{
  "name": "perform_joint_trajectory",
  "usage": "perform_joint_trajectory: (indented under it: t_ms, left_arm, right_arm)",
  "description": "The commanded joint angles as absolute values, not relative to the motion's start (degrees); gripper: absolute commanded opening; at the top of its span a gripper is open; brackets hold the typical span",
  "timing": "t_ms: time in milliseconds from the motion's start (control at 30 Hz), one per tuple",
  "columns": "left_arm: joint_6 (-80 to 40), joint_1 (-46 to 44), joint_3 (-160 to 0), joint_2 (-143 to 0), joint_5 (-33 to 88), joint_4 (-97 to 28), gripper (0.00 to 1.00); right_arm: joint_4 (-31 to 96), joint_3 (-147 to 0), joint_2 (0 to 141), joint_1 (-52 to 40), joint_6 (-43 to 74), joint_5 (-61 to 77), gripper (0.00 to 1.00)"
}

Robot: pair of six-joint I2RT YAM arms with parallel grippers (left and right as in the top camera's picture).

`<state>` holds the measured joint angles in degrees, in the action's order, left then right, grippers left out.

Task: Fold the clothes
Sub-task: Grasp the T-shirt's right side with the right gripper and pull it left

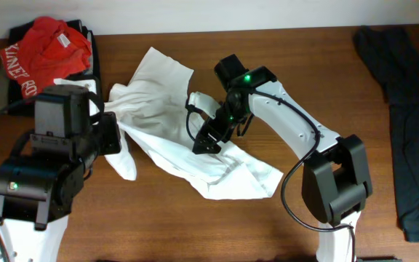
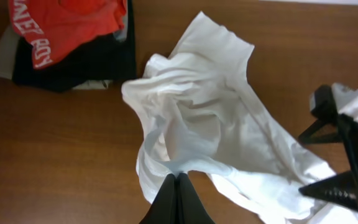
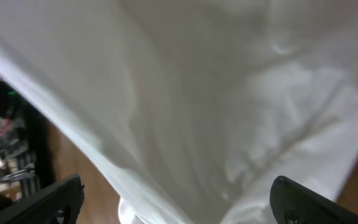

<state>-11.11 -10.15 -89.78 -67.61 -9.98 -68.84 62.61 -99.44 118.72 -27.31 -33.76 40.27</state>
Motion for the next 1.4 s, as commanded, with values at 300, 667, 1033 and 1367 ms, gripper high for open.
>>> perform_joint_trajectory:
  t_ms: [300, 667, 1033, 1367]
  left_arm:
    - [-10.3, -9.9, -93.4, -66.8, -11.4, -68.9, 0.01]
    - [-10.6, -9.9, -100.3, -66.8, -13.0, -71.1, 0.01]
    - [-12.4, -10.0, -101.2, -70.4, -14.2, -79.3, 0.03]
    - [-18.9, -9.9, -99.4, -90.0, -13.3, -88.9, 0.60]
  right_arm:
    - [61.0, -96.4, 120.3, -33.6, -40.7, 49.8, 1.00]
    - [60.4, -96.4, 122.2, -37.2, -40.0, 47.3, 0.79]
    - [59.9, -96.4, 122.3, -36.8, -35.8, 39.7, 0.71]
    - [54.6, -96.4, 122.3, -36.6, 4.7, 23.5, 0.88]
